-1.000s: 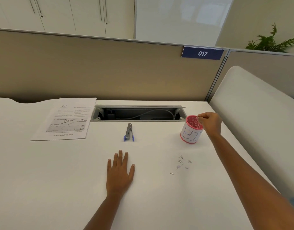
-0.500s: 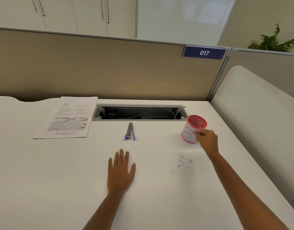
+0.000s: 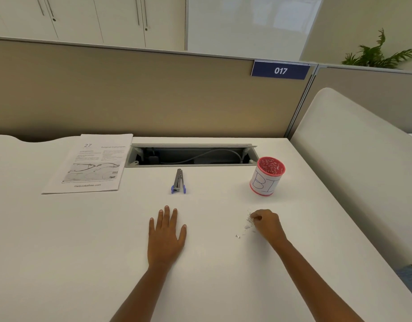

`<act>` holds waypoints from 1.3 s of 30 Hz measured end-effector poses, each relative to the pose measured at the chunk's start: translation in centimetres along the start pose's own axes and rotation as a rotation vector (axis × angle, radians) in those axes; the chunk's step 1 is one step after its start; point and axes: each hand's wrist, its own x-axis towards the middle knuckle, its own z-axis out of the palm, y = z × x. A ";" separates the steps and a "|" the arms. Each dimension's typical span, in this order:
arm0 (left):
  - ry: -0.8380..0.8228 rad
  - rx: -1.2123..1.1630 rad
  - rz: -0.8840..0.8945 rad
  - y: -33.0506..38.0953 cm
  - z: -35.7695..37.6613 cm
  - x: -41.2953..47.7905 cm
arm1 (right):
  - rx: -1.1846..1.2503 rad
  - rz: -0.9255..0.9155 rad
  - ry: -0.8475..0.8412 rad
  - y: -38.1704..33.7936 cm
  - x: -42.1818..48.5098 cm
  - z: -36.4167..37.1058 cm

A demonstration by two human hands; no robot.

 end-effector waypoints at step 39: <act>0.065 -0.081 0.024 0.0 0.3 -0.1 | 0.389 0.071 -0.140 0.0 -0.2 -1.7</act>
